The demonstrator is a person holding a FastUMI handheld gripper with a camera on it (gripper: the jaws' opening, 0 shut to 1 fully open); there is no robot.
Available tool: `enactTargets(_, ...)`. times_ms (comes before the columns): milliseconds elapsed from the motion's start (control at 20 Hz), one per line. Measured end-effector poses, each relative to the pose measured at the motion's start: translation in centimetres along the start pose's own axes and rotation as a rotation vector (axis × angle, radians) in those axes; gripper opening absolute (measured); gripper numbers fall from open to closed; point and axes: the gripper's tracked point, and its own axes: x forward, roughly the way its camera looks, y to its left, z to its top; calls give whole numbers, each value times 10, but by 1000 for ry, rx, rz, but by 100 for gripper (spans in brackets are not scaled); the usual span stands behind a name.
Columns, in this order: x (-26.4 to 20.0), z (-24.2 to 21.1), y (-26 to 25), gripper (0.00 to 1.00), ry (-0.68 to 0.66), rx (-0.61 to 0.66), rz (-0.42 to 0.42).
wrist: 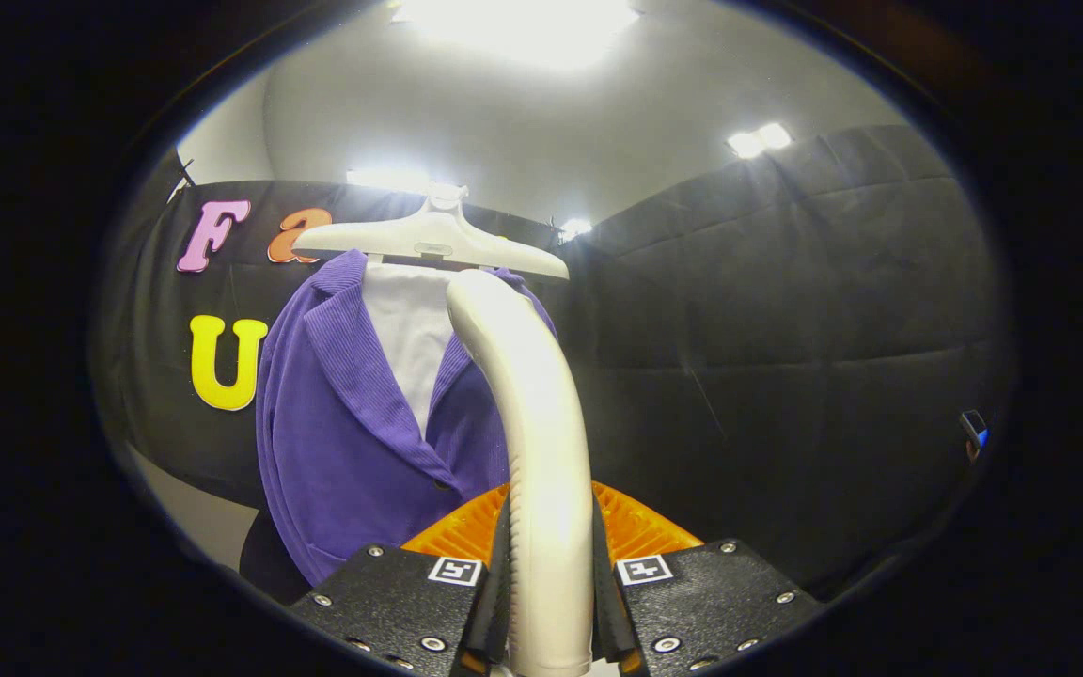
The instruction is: Iron the clothes twice with a garment steamer, once on the left side and once on the right side.
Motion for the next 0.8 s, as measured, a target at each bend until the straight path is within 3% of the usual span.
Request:
enactTargets(300,43,19,22,38,-42,-54,-19)
enactTargets(800,92,-34,21,38,23,-190,-99)
